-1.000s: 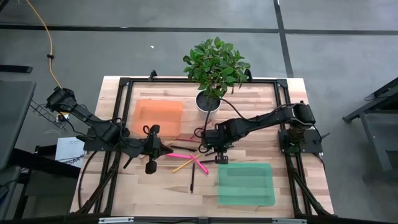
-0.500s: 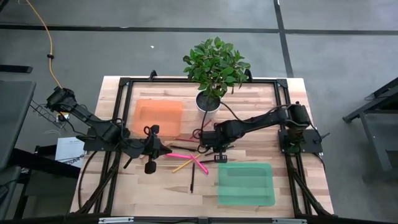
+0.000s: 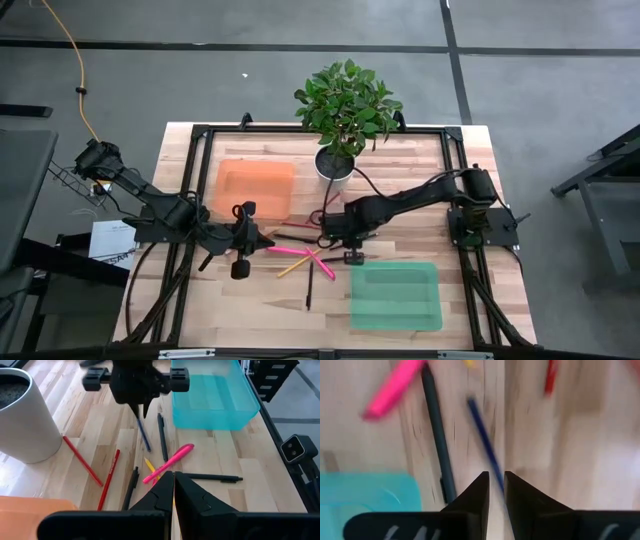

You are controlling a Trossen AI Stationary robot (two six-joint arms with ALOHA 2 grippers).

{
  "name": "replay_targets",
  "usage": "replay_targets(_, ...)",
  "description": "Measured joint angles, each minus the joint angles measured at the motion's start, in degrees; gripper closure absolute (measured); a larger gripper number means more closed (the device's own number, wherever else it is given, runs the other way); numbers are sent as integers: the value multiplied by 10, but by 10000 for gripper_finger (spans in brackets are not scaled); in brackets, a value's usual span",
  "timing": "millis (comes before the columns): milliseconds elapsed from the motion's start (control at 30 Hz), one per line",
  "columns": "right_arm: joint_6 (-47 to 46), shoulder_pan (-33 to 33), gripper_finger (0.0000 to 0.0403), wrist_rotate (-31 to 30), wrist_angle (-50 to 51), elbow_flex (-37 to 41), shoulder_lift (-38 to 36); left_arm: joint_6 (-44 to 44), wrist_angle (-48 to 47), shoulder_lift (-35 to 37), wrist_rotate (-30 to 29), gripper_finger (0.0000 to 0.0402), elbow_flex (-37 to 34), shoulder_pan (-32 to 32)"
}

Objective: Sort pens & pencils
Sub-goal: Put the blue colored pencil into the green bin

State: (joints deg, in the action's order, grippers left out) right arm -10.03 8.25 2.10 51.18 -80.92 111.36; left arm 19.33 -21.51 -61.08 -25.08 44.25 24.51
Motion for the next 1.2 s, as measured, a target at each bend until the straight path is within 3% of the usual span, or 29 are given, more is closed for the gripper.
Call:
replay_targets(600, -15, -10, 354, -5, -26, 31, -5, 0, -2, 0, -2, 396, 0, 0)
replay_targets(1200, 86, -27, 354, 14, -25, 31, -5, 0, -2, 0, -4, 396, 0, 0)
